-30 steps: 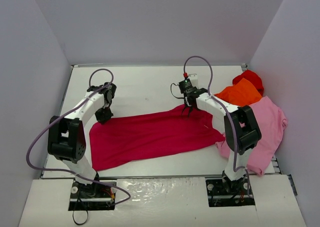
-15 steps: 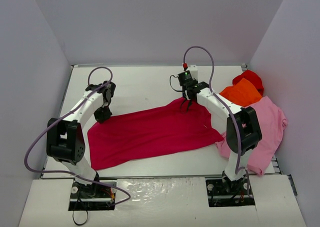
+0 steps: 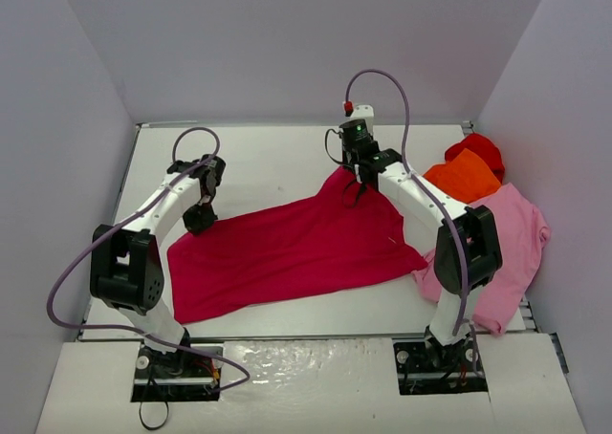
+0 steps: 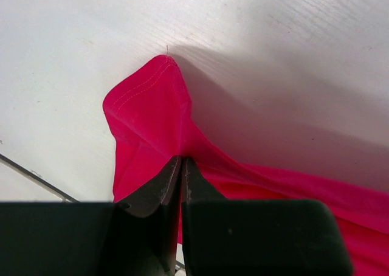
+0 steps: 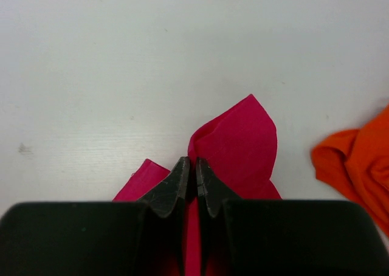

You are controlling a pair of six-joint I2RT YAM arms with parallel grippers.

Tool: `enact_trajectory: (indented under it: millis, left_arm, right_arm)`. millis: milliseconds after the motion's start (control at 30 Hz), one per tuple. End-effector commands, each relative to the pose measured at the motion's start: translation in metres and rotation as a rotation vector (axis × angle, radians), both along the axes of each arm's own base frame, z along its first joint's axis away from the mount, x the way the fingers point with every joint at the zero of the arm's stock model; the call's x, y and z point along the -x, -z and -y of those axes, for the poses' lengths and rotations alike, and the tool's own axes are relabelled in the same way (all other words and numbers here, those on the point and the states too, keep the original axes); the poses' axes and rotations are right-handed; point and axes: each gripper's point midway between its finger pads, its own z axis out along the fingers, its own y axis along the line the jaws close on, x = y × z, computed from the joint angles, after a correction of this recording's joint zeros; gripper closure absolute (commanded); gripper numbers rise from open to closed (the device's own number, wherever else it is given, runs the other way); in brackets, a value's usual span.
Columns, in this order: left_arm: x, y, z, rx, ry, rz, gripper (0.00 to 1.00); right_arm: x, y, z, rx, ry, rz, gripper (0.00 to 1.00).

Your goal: Fold and stack the t-shirts

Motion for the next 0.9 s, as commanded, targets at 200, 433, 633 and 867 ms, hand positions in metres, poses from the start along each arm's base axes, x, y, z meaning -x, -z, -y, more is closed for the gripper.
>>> enact_trajectory:
  millis: [200, 433, 633, 867]
  left_arm:
    - [-0.008, -0.009, 0.002, -0.01, 0.017, 0.012, 1.0]
    - [-0.009, -0.004, 0.008, -0.009, 0.029, 0.001, 1.0]
    - [-0.009, -0.001, 0.009, -0.011, 0.035, -0.004, 1.0]
    - [-0.008, 0.003, 0.014, -0.012, 0.046, -0.014, 1.0]
  right_arm:
    - [0.025, -0.029, -0.037, 0.006, -0.177, 0.133, 1.0]
    - [0.075, -0.051, -0.029, -0.031, -0.171, 0.169, 1.0]
    - [0.136, -0.054, -0.001, -0.042, -0.106, 0.157, 1.0]
    - [0.199, -0.013, 0.014, -0.169, -0.058, 0.035, 1.0]
